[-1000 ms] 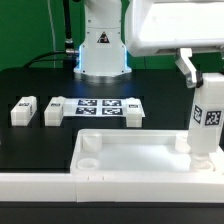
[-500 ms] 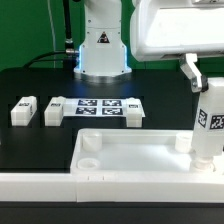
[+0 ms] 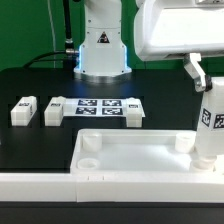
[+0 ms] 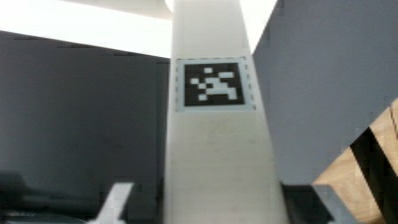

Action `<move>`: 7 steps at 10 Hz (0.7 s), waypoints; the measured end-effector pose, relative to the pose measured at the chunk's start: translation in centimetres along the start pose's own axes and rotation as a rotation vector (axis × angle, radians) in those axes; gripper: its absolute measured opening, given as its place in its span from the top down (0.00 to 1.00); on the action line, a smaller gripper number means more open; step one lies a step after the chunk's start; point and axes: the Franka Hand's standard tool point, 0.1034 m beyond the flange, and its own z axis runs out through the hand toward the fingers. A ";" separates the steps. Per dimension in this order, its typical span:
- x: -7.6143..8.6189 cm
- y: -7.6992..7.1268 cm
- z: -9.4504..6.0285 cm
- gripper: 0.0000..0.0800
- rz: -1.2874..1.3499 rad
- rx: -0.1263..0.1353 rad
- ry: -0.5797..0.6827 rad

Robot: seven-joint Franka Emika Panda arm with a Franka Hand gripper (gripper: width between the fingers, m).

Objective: Assemble desk

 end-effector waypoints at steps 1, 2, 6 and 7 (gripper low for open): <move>0.0 0.1 0.0 0.64 -0.002 -0.001 0.000; 0.0 0.3 0.0 0.64 -0.004 -0.002 0.000; 0.0 0.1 0.0 0.64 -0.011 -0.002 0.010; 0.0 -0.1 0.1 0.64 -0.013 -0.001 0.018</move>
Offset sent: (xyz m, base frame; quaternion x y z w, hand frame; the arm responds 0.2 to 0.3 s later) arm -0.0148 -0.0045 -0.0023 -0.0001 0.0007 -0.0147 0.9999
